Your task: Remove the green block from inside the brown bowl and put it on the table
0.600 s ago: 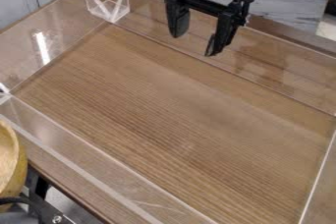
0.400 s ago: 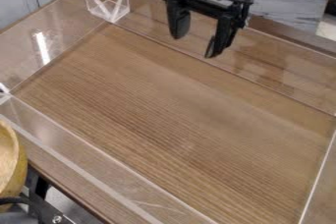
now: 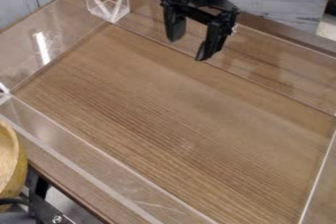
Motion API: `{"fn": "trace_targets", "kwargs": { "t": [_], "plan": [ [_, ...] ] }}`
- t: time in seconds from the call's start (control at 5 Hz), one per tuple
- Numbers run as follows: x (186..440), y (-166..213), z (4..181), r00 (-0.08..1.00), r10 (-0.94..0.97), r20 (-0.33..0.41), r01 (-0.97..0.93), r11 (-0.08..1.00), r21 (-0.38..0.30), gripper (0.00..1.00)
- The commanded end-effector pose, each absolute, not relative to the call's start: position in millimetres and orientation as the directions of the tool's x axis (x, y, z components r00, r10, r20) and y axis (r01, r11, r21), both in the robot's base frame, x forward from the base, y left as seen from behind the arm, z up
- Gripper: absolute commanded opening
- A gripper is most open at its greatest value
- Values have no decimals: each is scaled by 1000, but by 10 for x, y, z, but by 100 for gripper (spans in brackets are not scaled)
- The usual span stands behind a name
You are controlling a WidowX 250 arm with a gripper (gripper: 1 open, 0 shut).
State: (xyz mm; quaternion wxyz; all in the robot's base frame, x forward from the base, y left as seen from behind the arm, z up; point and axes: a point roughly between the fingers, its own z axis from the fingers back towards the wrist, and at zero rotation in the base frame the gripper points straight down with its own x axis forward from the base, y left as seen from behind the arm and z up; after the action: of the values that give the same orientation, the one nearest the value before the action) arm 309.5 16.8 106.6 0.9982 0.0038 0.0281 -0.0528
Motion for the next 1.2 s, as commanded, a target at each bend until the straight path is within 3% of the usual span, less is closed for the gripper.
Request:
{"fn": "trace_targets", "kwargs": {
  "t": [0.0, 1.0],
  "plan": [
    [3291, 253, 1234, 988, -152, 41, 151, 988, 28, 100],
    [3598, 377, 1065, 939, -317, 134, 312, 948, 59, 100]
  ]
}}
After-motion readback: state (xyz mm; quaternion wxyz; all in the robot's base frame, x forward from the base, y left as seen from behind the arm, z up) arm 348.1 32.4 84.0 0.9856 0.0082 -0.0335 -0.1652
